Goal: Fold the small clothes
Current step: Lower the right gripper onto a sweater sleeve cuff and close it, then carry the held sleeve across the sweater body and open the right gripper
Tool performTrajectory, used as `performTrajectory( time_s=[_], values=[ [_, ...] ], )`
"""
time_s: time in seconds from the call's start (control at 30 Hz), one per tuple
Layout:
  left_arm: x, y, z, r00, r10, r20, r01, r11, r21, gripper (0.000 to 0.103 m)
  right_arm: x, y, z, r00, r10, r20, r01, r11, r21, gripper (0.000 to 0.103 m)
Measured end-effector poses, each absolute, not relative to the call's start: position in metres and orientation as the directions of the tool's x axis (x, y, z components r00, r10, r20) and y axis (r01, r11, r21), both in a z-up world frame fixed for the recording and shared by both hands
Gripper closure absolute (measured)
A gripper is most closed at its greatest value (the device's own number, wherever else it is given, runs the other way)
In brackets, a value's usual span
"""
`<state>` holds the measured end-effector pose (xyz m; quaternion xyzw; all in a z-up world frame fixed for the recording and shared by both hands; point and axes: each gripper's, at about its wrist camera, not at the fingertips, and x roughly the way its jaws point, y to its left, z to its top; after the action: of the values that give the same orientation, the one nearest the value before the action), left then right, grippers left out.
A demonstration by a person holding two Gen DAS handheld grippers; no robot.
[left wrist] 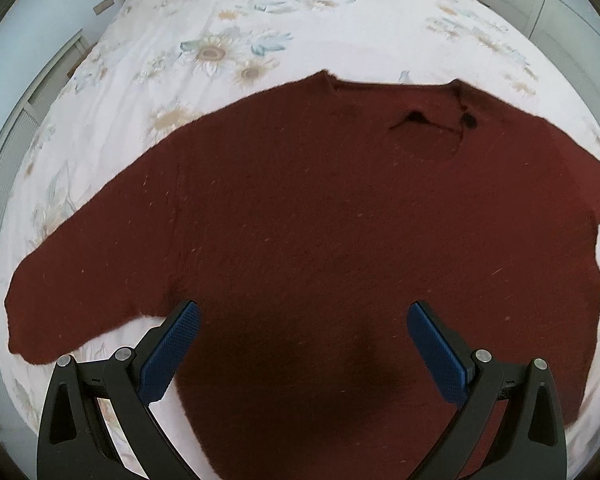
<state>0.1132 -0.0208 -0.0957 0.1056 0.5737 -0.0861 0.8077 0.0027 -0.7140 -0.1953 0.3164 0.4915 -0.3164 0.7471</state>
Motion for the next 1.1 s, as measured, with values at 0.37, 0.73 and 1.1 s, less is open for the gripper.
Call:
performTrajectory(
  time_s=[0.37, 0.73, 1.1],
  values=[
    [0.110, 0.003, -0.093, 0.340, -0.030, -0.940, 0.204, 0.978, 0.043, 0.001, 0.025, -0.695, -0.152, 0.298, -0.204, -0.932, 0.703, 0.708, 0.069, 0.088],
    [0.099, 0.013, -0.080, 0.376, -0.042, -0.925, 0.208, 0.977, 0.040, 0.001, 0.072, -0.570, -0.006, 0.593, -0.126, -0.796, 0.421, 0.890, 0.173, 0.089],
    [0.104, 0.034, -0.074, 0.401, -0.031, -0.916, 0.188, 0.981, 0.049, 0.001, 0.143, -0.408, 0.046, 0.657, 0.096, -0.748, 0.124, 0.965, 0.233, 0.089]
  ],
)
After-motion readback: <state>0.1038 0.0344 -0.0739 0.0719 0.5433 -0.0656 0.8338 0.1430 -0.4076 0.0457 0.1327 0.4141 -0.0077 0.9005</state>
